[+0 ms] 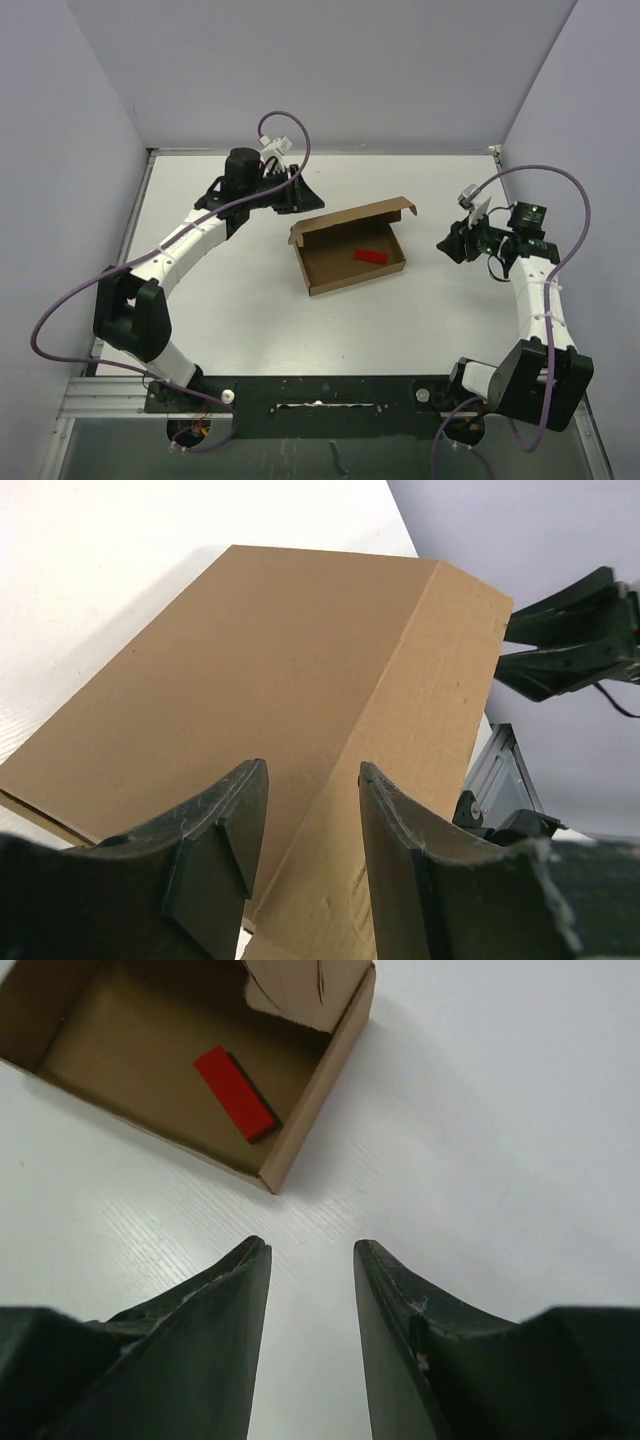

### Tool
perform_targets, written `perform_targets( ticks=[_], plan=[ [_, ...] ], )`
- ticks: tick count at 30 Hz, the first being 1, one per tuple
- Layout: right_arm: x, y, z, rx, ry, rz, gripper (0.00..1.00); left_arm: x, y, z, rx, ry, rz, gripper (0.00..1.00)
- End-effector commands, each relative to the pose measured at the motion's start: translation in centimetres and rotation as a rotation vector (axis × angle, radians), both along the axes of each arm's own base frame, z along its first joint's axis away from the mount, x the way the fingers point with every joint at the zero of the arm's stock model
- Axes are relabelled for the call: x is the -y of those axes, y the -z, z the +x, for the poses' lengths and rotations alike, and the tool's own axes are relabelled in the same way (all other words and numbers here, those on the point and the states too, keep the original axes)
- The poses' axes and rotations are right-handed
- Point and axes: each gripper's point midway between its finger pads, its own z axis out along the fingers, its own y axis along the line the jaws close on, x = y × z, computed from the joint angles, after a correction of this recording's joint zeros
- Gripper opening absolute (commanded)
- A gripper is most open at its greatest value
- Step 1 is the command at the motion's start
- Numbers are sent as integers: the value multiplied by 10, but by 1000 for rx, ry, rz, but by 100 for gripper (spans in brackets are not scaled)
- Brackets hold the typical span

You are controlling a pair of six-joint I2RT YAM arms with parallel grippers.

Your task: Fold the paper box

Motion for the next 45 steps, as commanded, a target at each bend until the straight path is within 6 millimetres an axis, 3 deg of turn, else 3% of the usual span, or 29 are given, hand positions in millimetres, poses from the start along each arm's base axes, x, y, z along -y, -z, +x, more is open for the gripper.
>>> perform_targets(
  ticks=[1, 8, 11, 16, 19, 24, 28, 45],
  plan=[
    [-17, -52, 0, 63, -103, 84, 40, 7, -9, 5, 50, 36, -34, 40],
    [-31, -110, 19, 30, -138, 202, 39, 9, 0, 4, 29, 57, -18, 39],
    [-49, -130, 30, 11, -177, 210, 36, 9, 6, 1, 16, 63, -11, 39],
    [-91, -140, 54, -33, -251, 180, 35, 9, 19, -3, -15, 73, -3, 37],
    [-111, -134, 71, -78, -278, 160, 32, 10, 25, -6, -33, 81, 3, 37],
    [-128, -96, 82, -198, -314, 78, 28, 9, 34, -10, -54, 85, 14, 37],
    [-131, -71, 71, -262, -346, 29, 25, 8, 38, -12, -66, 85, 15, 36],
    [-123, -10, 28, -404, -381, 0, 22, 14, 75, -39, -161, 106, 51, 36]
  ],
)
